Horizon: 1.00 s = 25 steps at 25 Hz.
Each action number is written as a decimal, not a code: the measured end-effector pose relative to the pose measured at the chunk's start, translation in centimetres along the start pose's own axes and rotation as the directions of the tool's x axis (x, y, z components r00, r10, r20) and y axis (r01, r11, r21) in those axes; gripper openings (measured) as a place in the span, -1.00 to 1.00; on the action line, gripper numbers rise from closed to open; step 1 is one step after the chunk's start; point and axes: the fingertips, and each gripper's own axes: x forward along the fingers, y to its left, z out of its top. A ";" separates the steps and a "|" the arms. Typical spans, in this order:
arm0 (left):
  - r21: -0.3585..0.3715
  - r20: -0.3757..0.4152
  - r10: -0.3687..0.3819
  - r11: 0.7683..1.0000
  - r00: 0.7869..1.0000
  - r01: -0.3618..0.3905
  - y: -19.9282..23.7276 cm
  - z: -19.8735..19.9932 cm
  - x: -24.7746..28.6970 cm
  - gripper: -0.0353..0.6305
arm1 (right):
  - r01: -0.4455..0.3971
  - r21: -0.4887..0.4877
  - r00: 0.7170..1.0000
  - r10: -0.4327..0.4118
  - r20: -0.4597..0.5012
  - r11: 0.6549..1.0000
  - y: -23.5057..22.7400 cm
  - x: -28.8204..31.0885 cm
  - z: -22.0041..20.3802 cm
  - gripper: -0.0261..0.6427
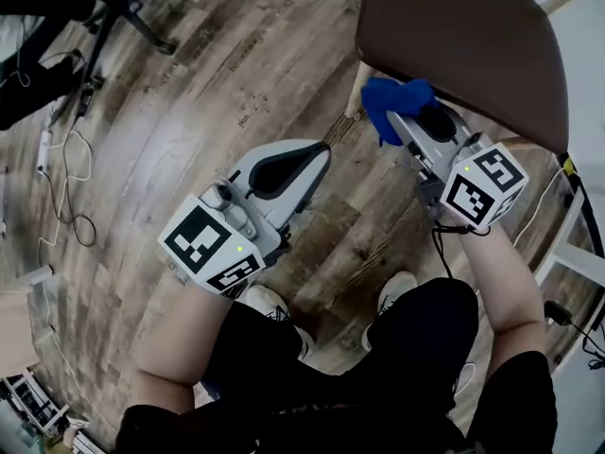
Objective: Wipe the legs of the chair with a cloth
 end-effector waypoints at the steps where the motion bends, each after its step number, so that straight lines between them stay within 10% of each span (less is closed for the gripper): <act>1: 0.008 0.007 -0.004 1.000 1.000 0.003 0.3 0.2 0.1 -0.88 | 0.000 -0.012 1.000 0.000 0.003 1.000 -0.2 0.3 -0.3 -0.66; 25: -0.040 -0.052 -0.007 0.999 0.999 0.005 2.3 -2.2 -0.1 -0.88 | 0.054 -0.032 0.998 -0.054 -0.016 0.998 -8.1 6.3 -11.2 -0.66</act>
